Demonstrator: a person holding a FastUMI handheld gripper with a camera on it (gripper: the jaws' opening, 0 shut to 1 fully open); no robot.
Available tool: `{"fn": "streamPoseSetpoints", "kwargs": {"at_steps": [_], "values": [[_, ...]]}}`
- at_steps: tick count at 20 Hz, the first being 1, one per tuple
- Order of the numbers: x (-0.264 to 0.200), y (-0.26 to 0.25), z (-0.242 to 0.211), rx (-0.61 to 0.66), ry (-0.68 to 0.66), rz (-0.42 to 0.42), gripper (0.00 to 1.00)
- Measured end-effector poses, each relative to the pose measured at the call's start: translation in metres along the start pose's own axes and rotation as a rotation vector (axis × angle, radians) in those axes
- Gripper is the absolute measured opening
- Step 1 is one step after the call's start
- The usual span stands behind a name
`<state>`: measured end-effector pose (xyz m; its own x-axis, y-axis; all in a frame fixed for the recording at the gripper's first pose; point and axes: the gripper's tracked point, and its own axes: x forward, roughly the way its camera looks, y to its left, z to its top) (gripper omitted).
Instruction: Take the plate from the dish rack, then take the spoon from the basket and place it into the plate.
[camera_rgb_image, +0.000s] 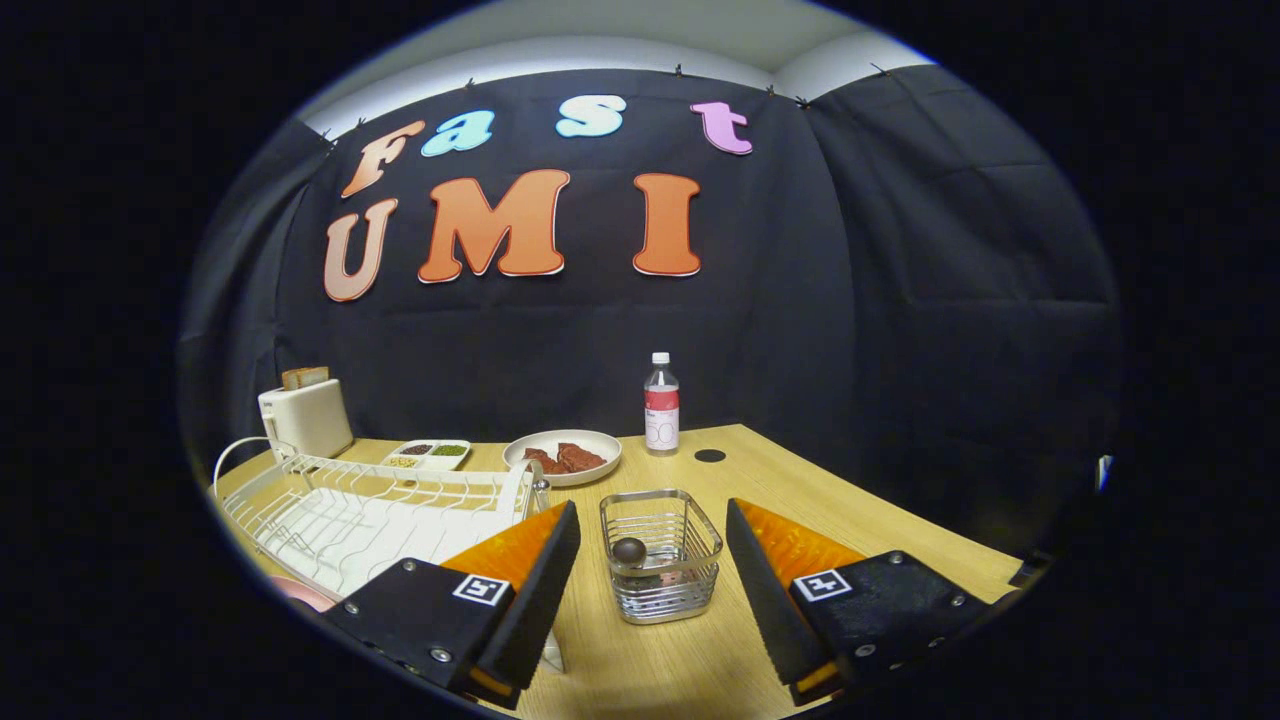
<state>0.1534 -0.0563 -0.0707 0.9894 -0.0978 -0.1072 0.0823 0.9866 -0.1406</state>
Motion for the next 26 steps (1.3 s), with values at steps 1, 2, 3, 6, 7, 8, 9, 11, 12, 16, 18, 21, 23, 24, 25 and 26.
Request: {"fn": "streamPoseSetpoints", "kwargs": {"at_steps": [1,2,3,6,7,8,9,11,12,16,18,21,23,24,25,26], "values": [[0.003,0.004,-0.005,-0.002,0.011,0.008,0.83],[0.006,0.004,-0.010,-0.005,0.020,0.007,0.81],[0.009,0.003,-0.012,-0.005,0.023,0.001,0.78],[0.015,-0.001,-0.014,0.002,0.027,-0.030,0.60],[0.016,-0.002,-0.016,0.003,0.029,-0.039,0.49],[0.017,-0.001,-0.016,0.009,0.030,-0.037,0.43],[0.016,-0.001,-0.015,0.014,0.029,-0.038,0.31],[0.017,0.004,-0.014,0.023,0.025,-0.028,0.17],[0.017,0.003,-0.015,0.017,0.025,-0.030,0.15],[0.012,0.006,-0.006,0.021,0.004,-0.024,0.10],[0.005,0.008,0.001,0.023,-0.004,-0.012,0.09],[-0.007,0.006,0.019,0.022,-0.036,-0.011,0.08],[-0.016,0.004,0.031,0.013,-0.059,-0.016,0.08],[-0.021,0.002,0.038,0.019,-0.079,-0.017,0.08],[-0.025,0.003,0.045,0.020,-0.092,-0.012,0.05],[-0.028,0.003,0.048,0.021,-0.097,-0.011,0.05]]}}
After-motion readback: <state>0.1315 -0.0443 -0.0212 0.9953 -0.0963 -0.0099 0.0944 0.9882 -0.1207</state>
